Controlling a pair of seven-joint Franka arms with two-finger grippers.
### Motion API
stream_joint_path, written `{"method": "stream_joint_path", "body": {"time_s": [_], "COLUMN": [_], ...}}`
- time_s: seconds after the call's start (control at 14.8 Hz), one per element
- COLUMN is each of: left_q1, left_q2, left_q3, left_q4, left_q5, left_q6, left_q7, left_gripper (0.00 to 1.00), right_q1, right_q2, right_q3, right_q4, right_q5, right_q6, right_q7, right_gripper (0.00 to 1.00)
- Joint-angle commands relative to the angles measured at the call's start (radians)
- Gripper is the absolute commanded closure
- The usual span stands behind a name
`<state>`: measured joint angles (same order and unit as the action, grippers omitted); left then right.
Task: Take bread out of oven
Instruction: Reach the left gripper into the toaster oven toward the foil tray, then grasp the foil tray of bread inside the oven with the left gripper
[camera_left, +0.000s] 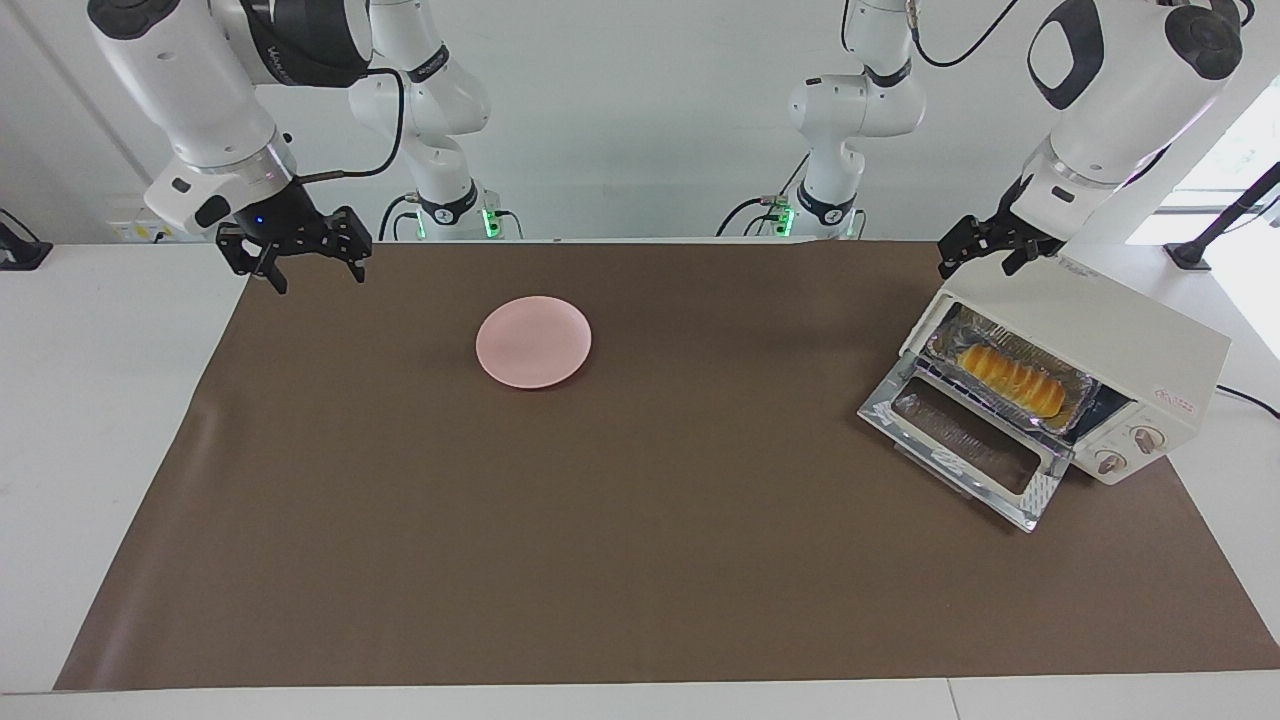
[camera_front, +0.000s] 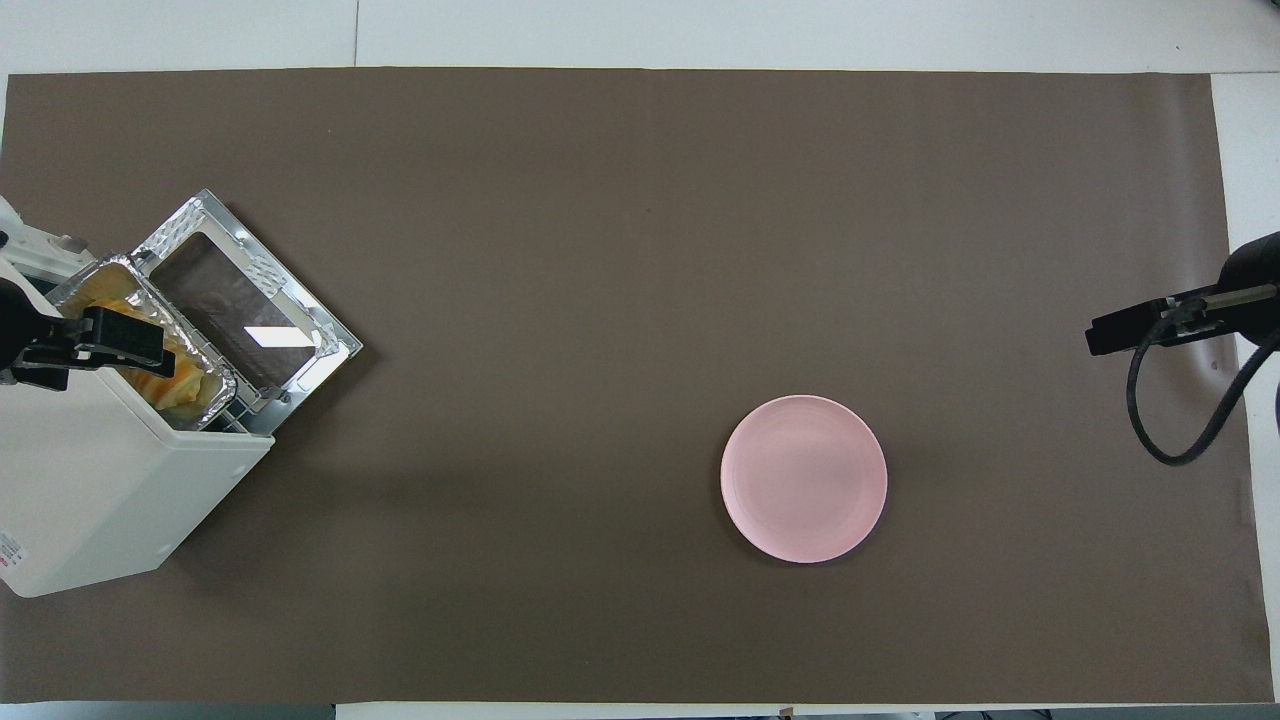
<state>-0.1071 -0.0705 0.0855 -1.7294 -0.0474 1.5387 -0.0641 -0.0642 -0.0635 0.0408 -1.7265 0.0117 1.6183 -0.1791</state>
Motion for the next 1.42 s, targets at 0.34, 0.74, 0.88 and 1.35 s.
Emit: {"method": "stream_joint_path", "body": {"time_s": [0.34,0.74,0.88,1.35], "left_q1": [-0.015,-0.031,-0.031,-0.045], "left_q2": [0.472,0.399,0.35,0.307], "left_q3": [0.014,0.049,0.048,0.048], "left_q4": [0.557,0.233,0.112,-0.044], "left_q5": [0.032,0.127,0.168,0.172], "left_q6": [-0.164,0.125,0.225,0.326], "left_q7": [-0.261,-0.393,-0.427,-0.513], "left_gripper": [0.0,0.0,0.0,0.0], "right_q1": [-0.011,-0.011,-0.011,-0.011], "right_q2": [-0.009,-0.009,-0.007,-0.009], "right_q3": [0.008,0.008,0.008,0.008], "right_q4": [0.002,0.002,0.002,0.002], "right_q5": [-0.004,-0.004,-0.004,-0.004], "right_q6": [-0.014,-0.014,-0.014,-0.014], "right_q7": [0.003,0.003,0.001,0.001], "right_gripper": [0.0,0.0,0.0,0.0]}}
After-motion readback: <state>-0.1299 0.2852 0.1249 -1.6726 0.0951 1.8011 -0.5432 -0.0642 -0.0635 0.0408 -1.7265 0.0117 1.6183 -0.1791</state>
